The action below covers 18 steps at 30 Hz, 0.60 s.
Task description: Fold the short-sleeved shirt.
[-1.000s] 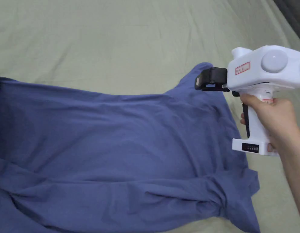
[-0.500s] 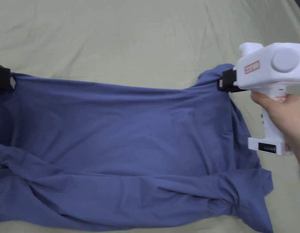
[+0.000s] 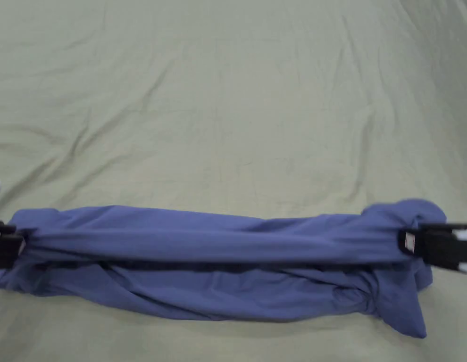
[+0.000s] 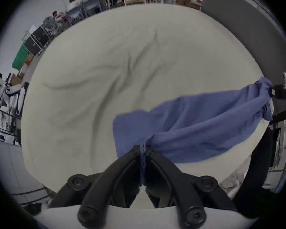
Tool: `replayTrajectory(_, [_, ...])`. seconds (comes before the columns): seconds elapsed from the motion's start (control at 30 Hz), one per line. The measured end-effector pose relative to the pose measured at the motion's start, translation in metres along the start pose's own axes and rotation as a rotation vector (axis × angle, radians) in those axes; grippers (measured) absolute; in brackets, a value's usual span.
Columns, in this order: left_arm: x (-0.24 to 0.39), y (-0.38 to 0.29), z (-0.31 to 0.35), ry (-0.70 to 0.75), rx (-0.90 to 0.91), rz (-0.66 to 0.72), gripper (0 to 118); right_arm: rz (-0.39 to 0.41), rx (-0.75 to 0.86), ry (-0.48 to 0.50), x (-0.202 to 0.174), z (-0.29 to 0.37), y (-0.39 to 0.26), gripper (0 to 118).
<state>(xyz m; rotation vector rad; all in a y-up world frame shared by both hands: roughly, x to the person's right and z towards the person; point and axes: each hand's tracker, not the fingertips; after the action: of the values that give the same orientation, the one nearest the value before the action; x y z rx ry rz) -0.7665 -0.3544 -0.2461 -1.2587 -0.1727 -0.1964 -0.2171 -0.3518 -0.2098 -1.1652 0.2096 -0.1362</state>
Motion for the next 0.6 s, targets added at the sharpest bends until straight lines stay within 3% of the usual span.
replayTrajectory(0.17, [0.014,-0.011,-0.025,0.032,-0.057,-0.017,3,0.0,-0.103,-0.015,-0.001,-0.028,-0.03,3])
replayTrajectory(0.4, [0.014,-0.005,-0.037,0.038,-0.086,0.023,4,0.069,-0.151,-0.069,-0.009,-0.043,-0.013,6])
replayTrajectory(0.43, [0.014,-0.005,-0.037,0.04,-0.086,0.043,21,0.076,-0.157,-0.068,-0.012,-0.044,-0.012,26])
replayTrajectory(0.47, [0.014,-0.006,-0.036,0.063,-0.079,0.047,60,0.124,-0.163,-0.077,-0.016,-0.043,-0.013,64])
replayTrajectory(0.5, [0.015,-0.008,-0.033,0.109,-0.043,0.04,86,0.162,-0.169,-0.094,-0.015,-0.039,-0.014,87])
replayTrajectory(0.53, [0.014,-0.011,-0.025,0.128,-0.023,0.035,90,0.192,-0.157,-0.094,-0.02,-0.035,-0.016,101])
replayTrajectory(0.6, [0.013,-0.013,-0.001,0.125,0.04,0.05,90,0.181,-0.115,-0.092,-0.027,-0.019,-0.016,107])
